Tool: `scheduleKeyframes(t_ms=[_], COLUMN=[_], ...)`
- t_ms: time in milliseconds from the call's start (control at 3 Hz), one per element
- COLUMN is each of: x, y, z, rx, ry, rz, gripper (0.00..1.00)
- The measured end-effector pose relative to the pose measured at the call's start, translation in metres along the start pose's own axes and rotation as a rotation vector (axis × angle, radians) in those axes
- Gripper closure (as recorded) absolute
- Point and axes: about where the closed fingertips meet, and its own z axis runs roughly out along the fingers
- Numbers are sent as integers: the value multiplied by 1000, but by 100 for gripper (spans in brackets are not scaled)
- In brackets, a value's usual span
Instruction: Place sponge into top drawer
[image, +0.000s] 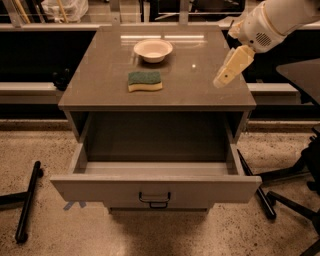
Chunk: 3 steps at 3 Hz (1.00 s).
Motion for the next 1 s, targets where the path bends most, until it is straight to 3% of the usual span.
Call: scheduleKeyframes(t_ms=[333,667,1000], x=[-27,-49,-51], y=[-2,-3,-9], z=[32,68,95], rx=[0,-2,-1], ry=[-8,-31,-57], rz=[-14,9,54], gripper=[0,0,0])
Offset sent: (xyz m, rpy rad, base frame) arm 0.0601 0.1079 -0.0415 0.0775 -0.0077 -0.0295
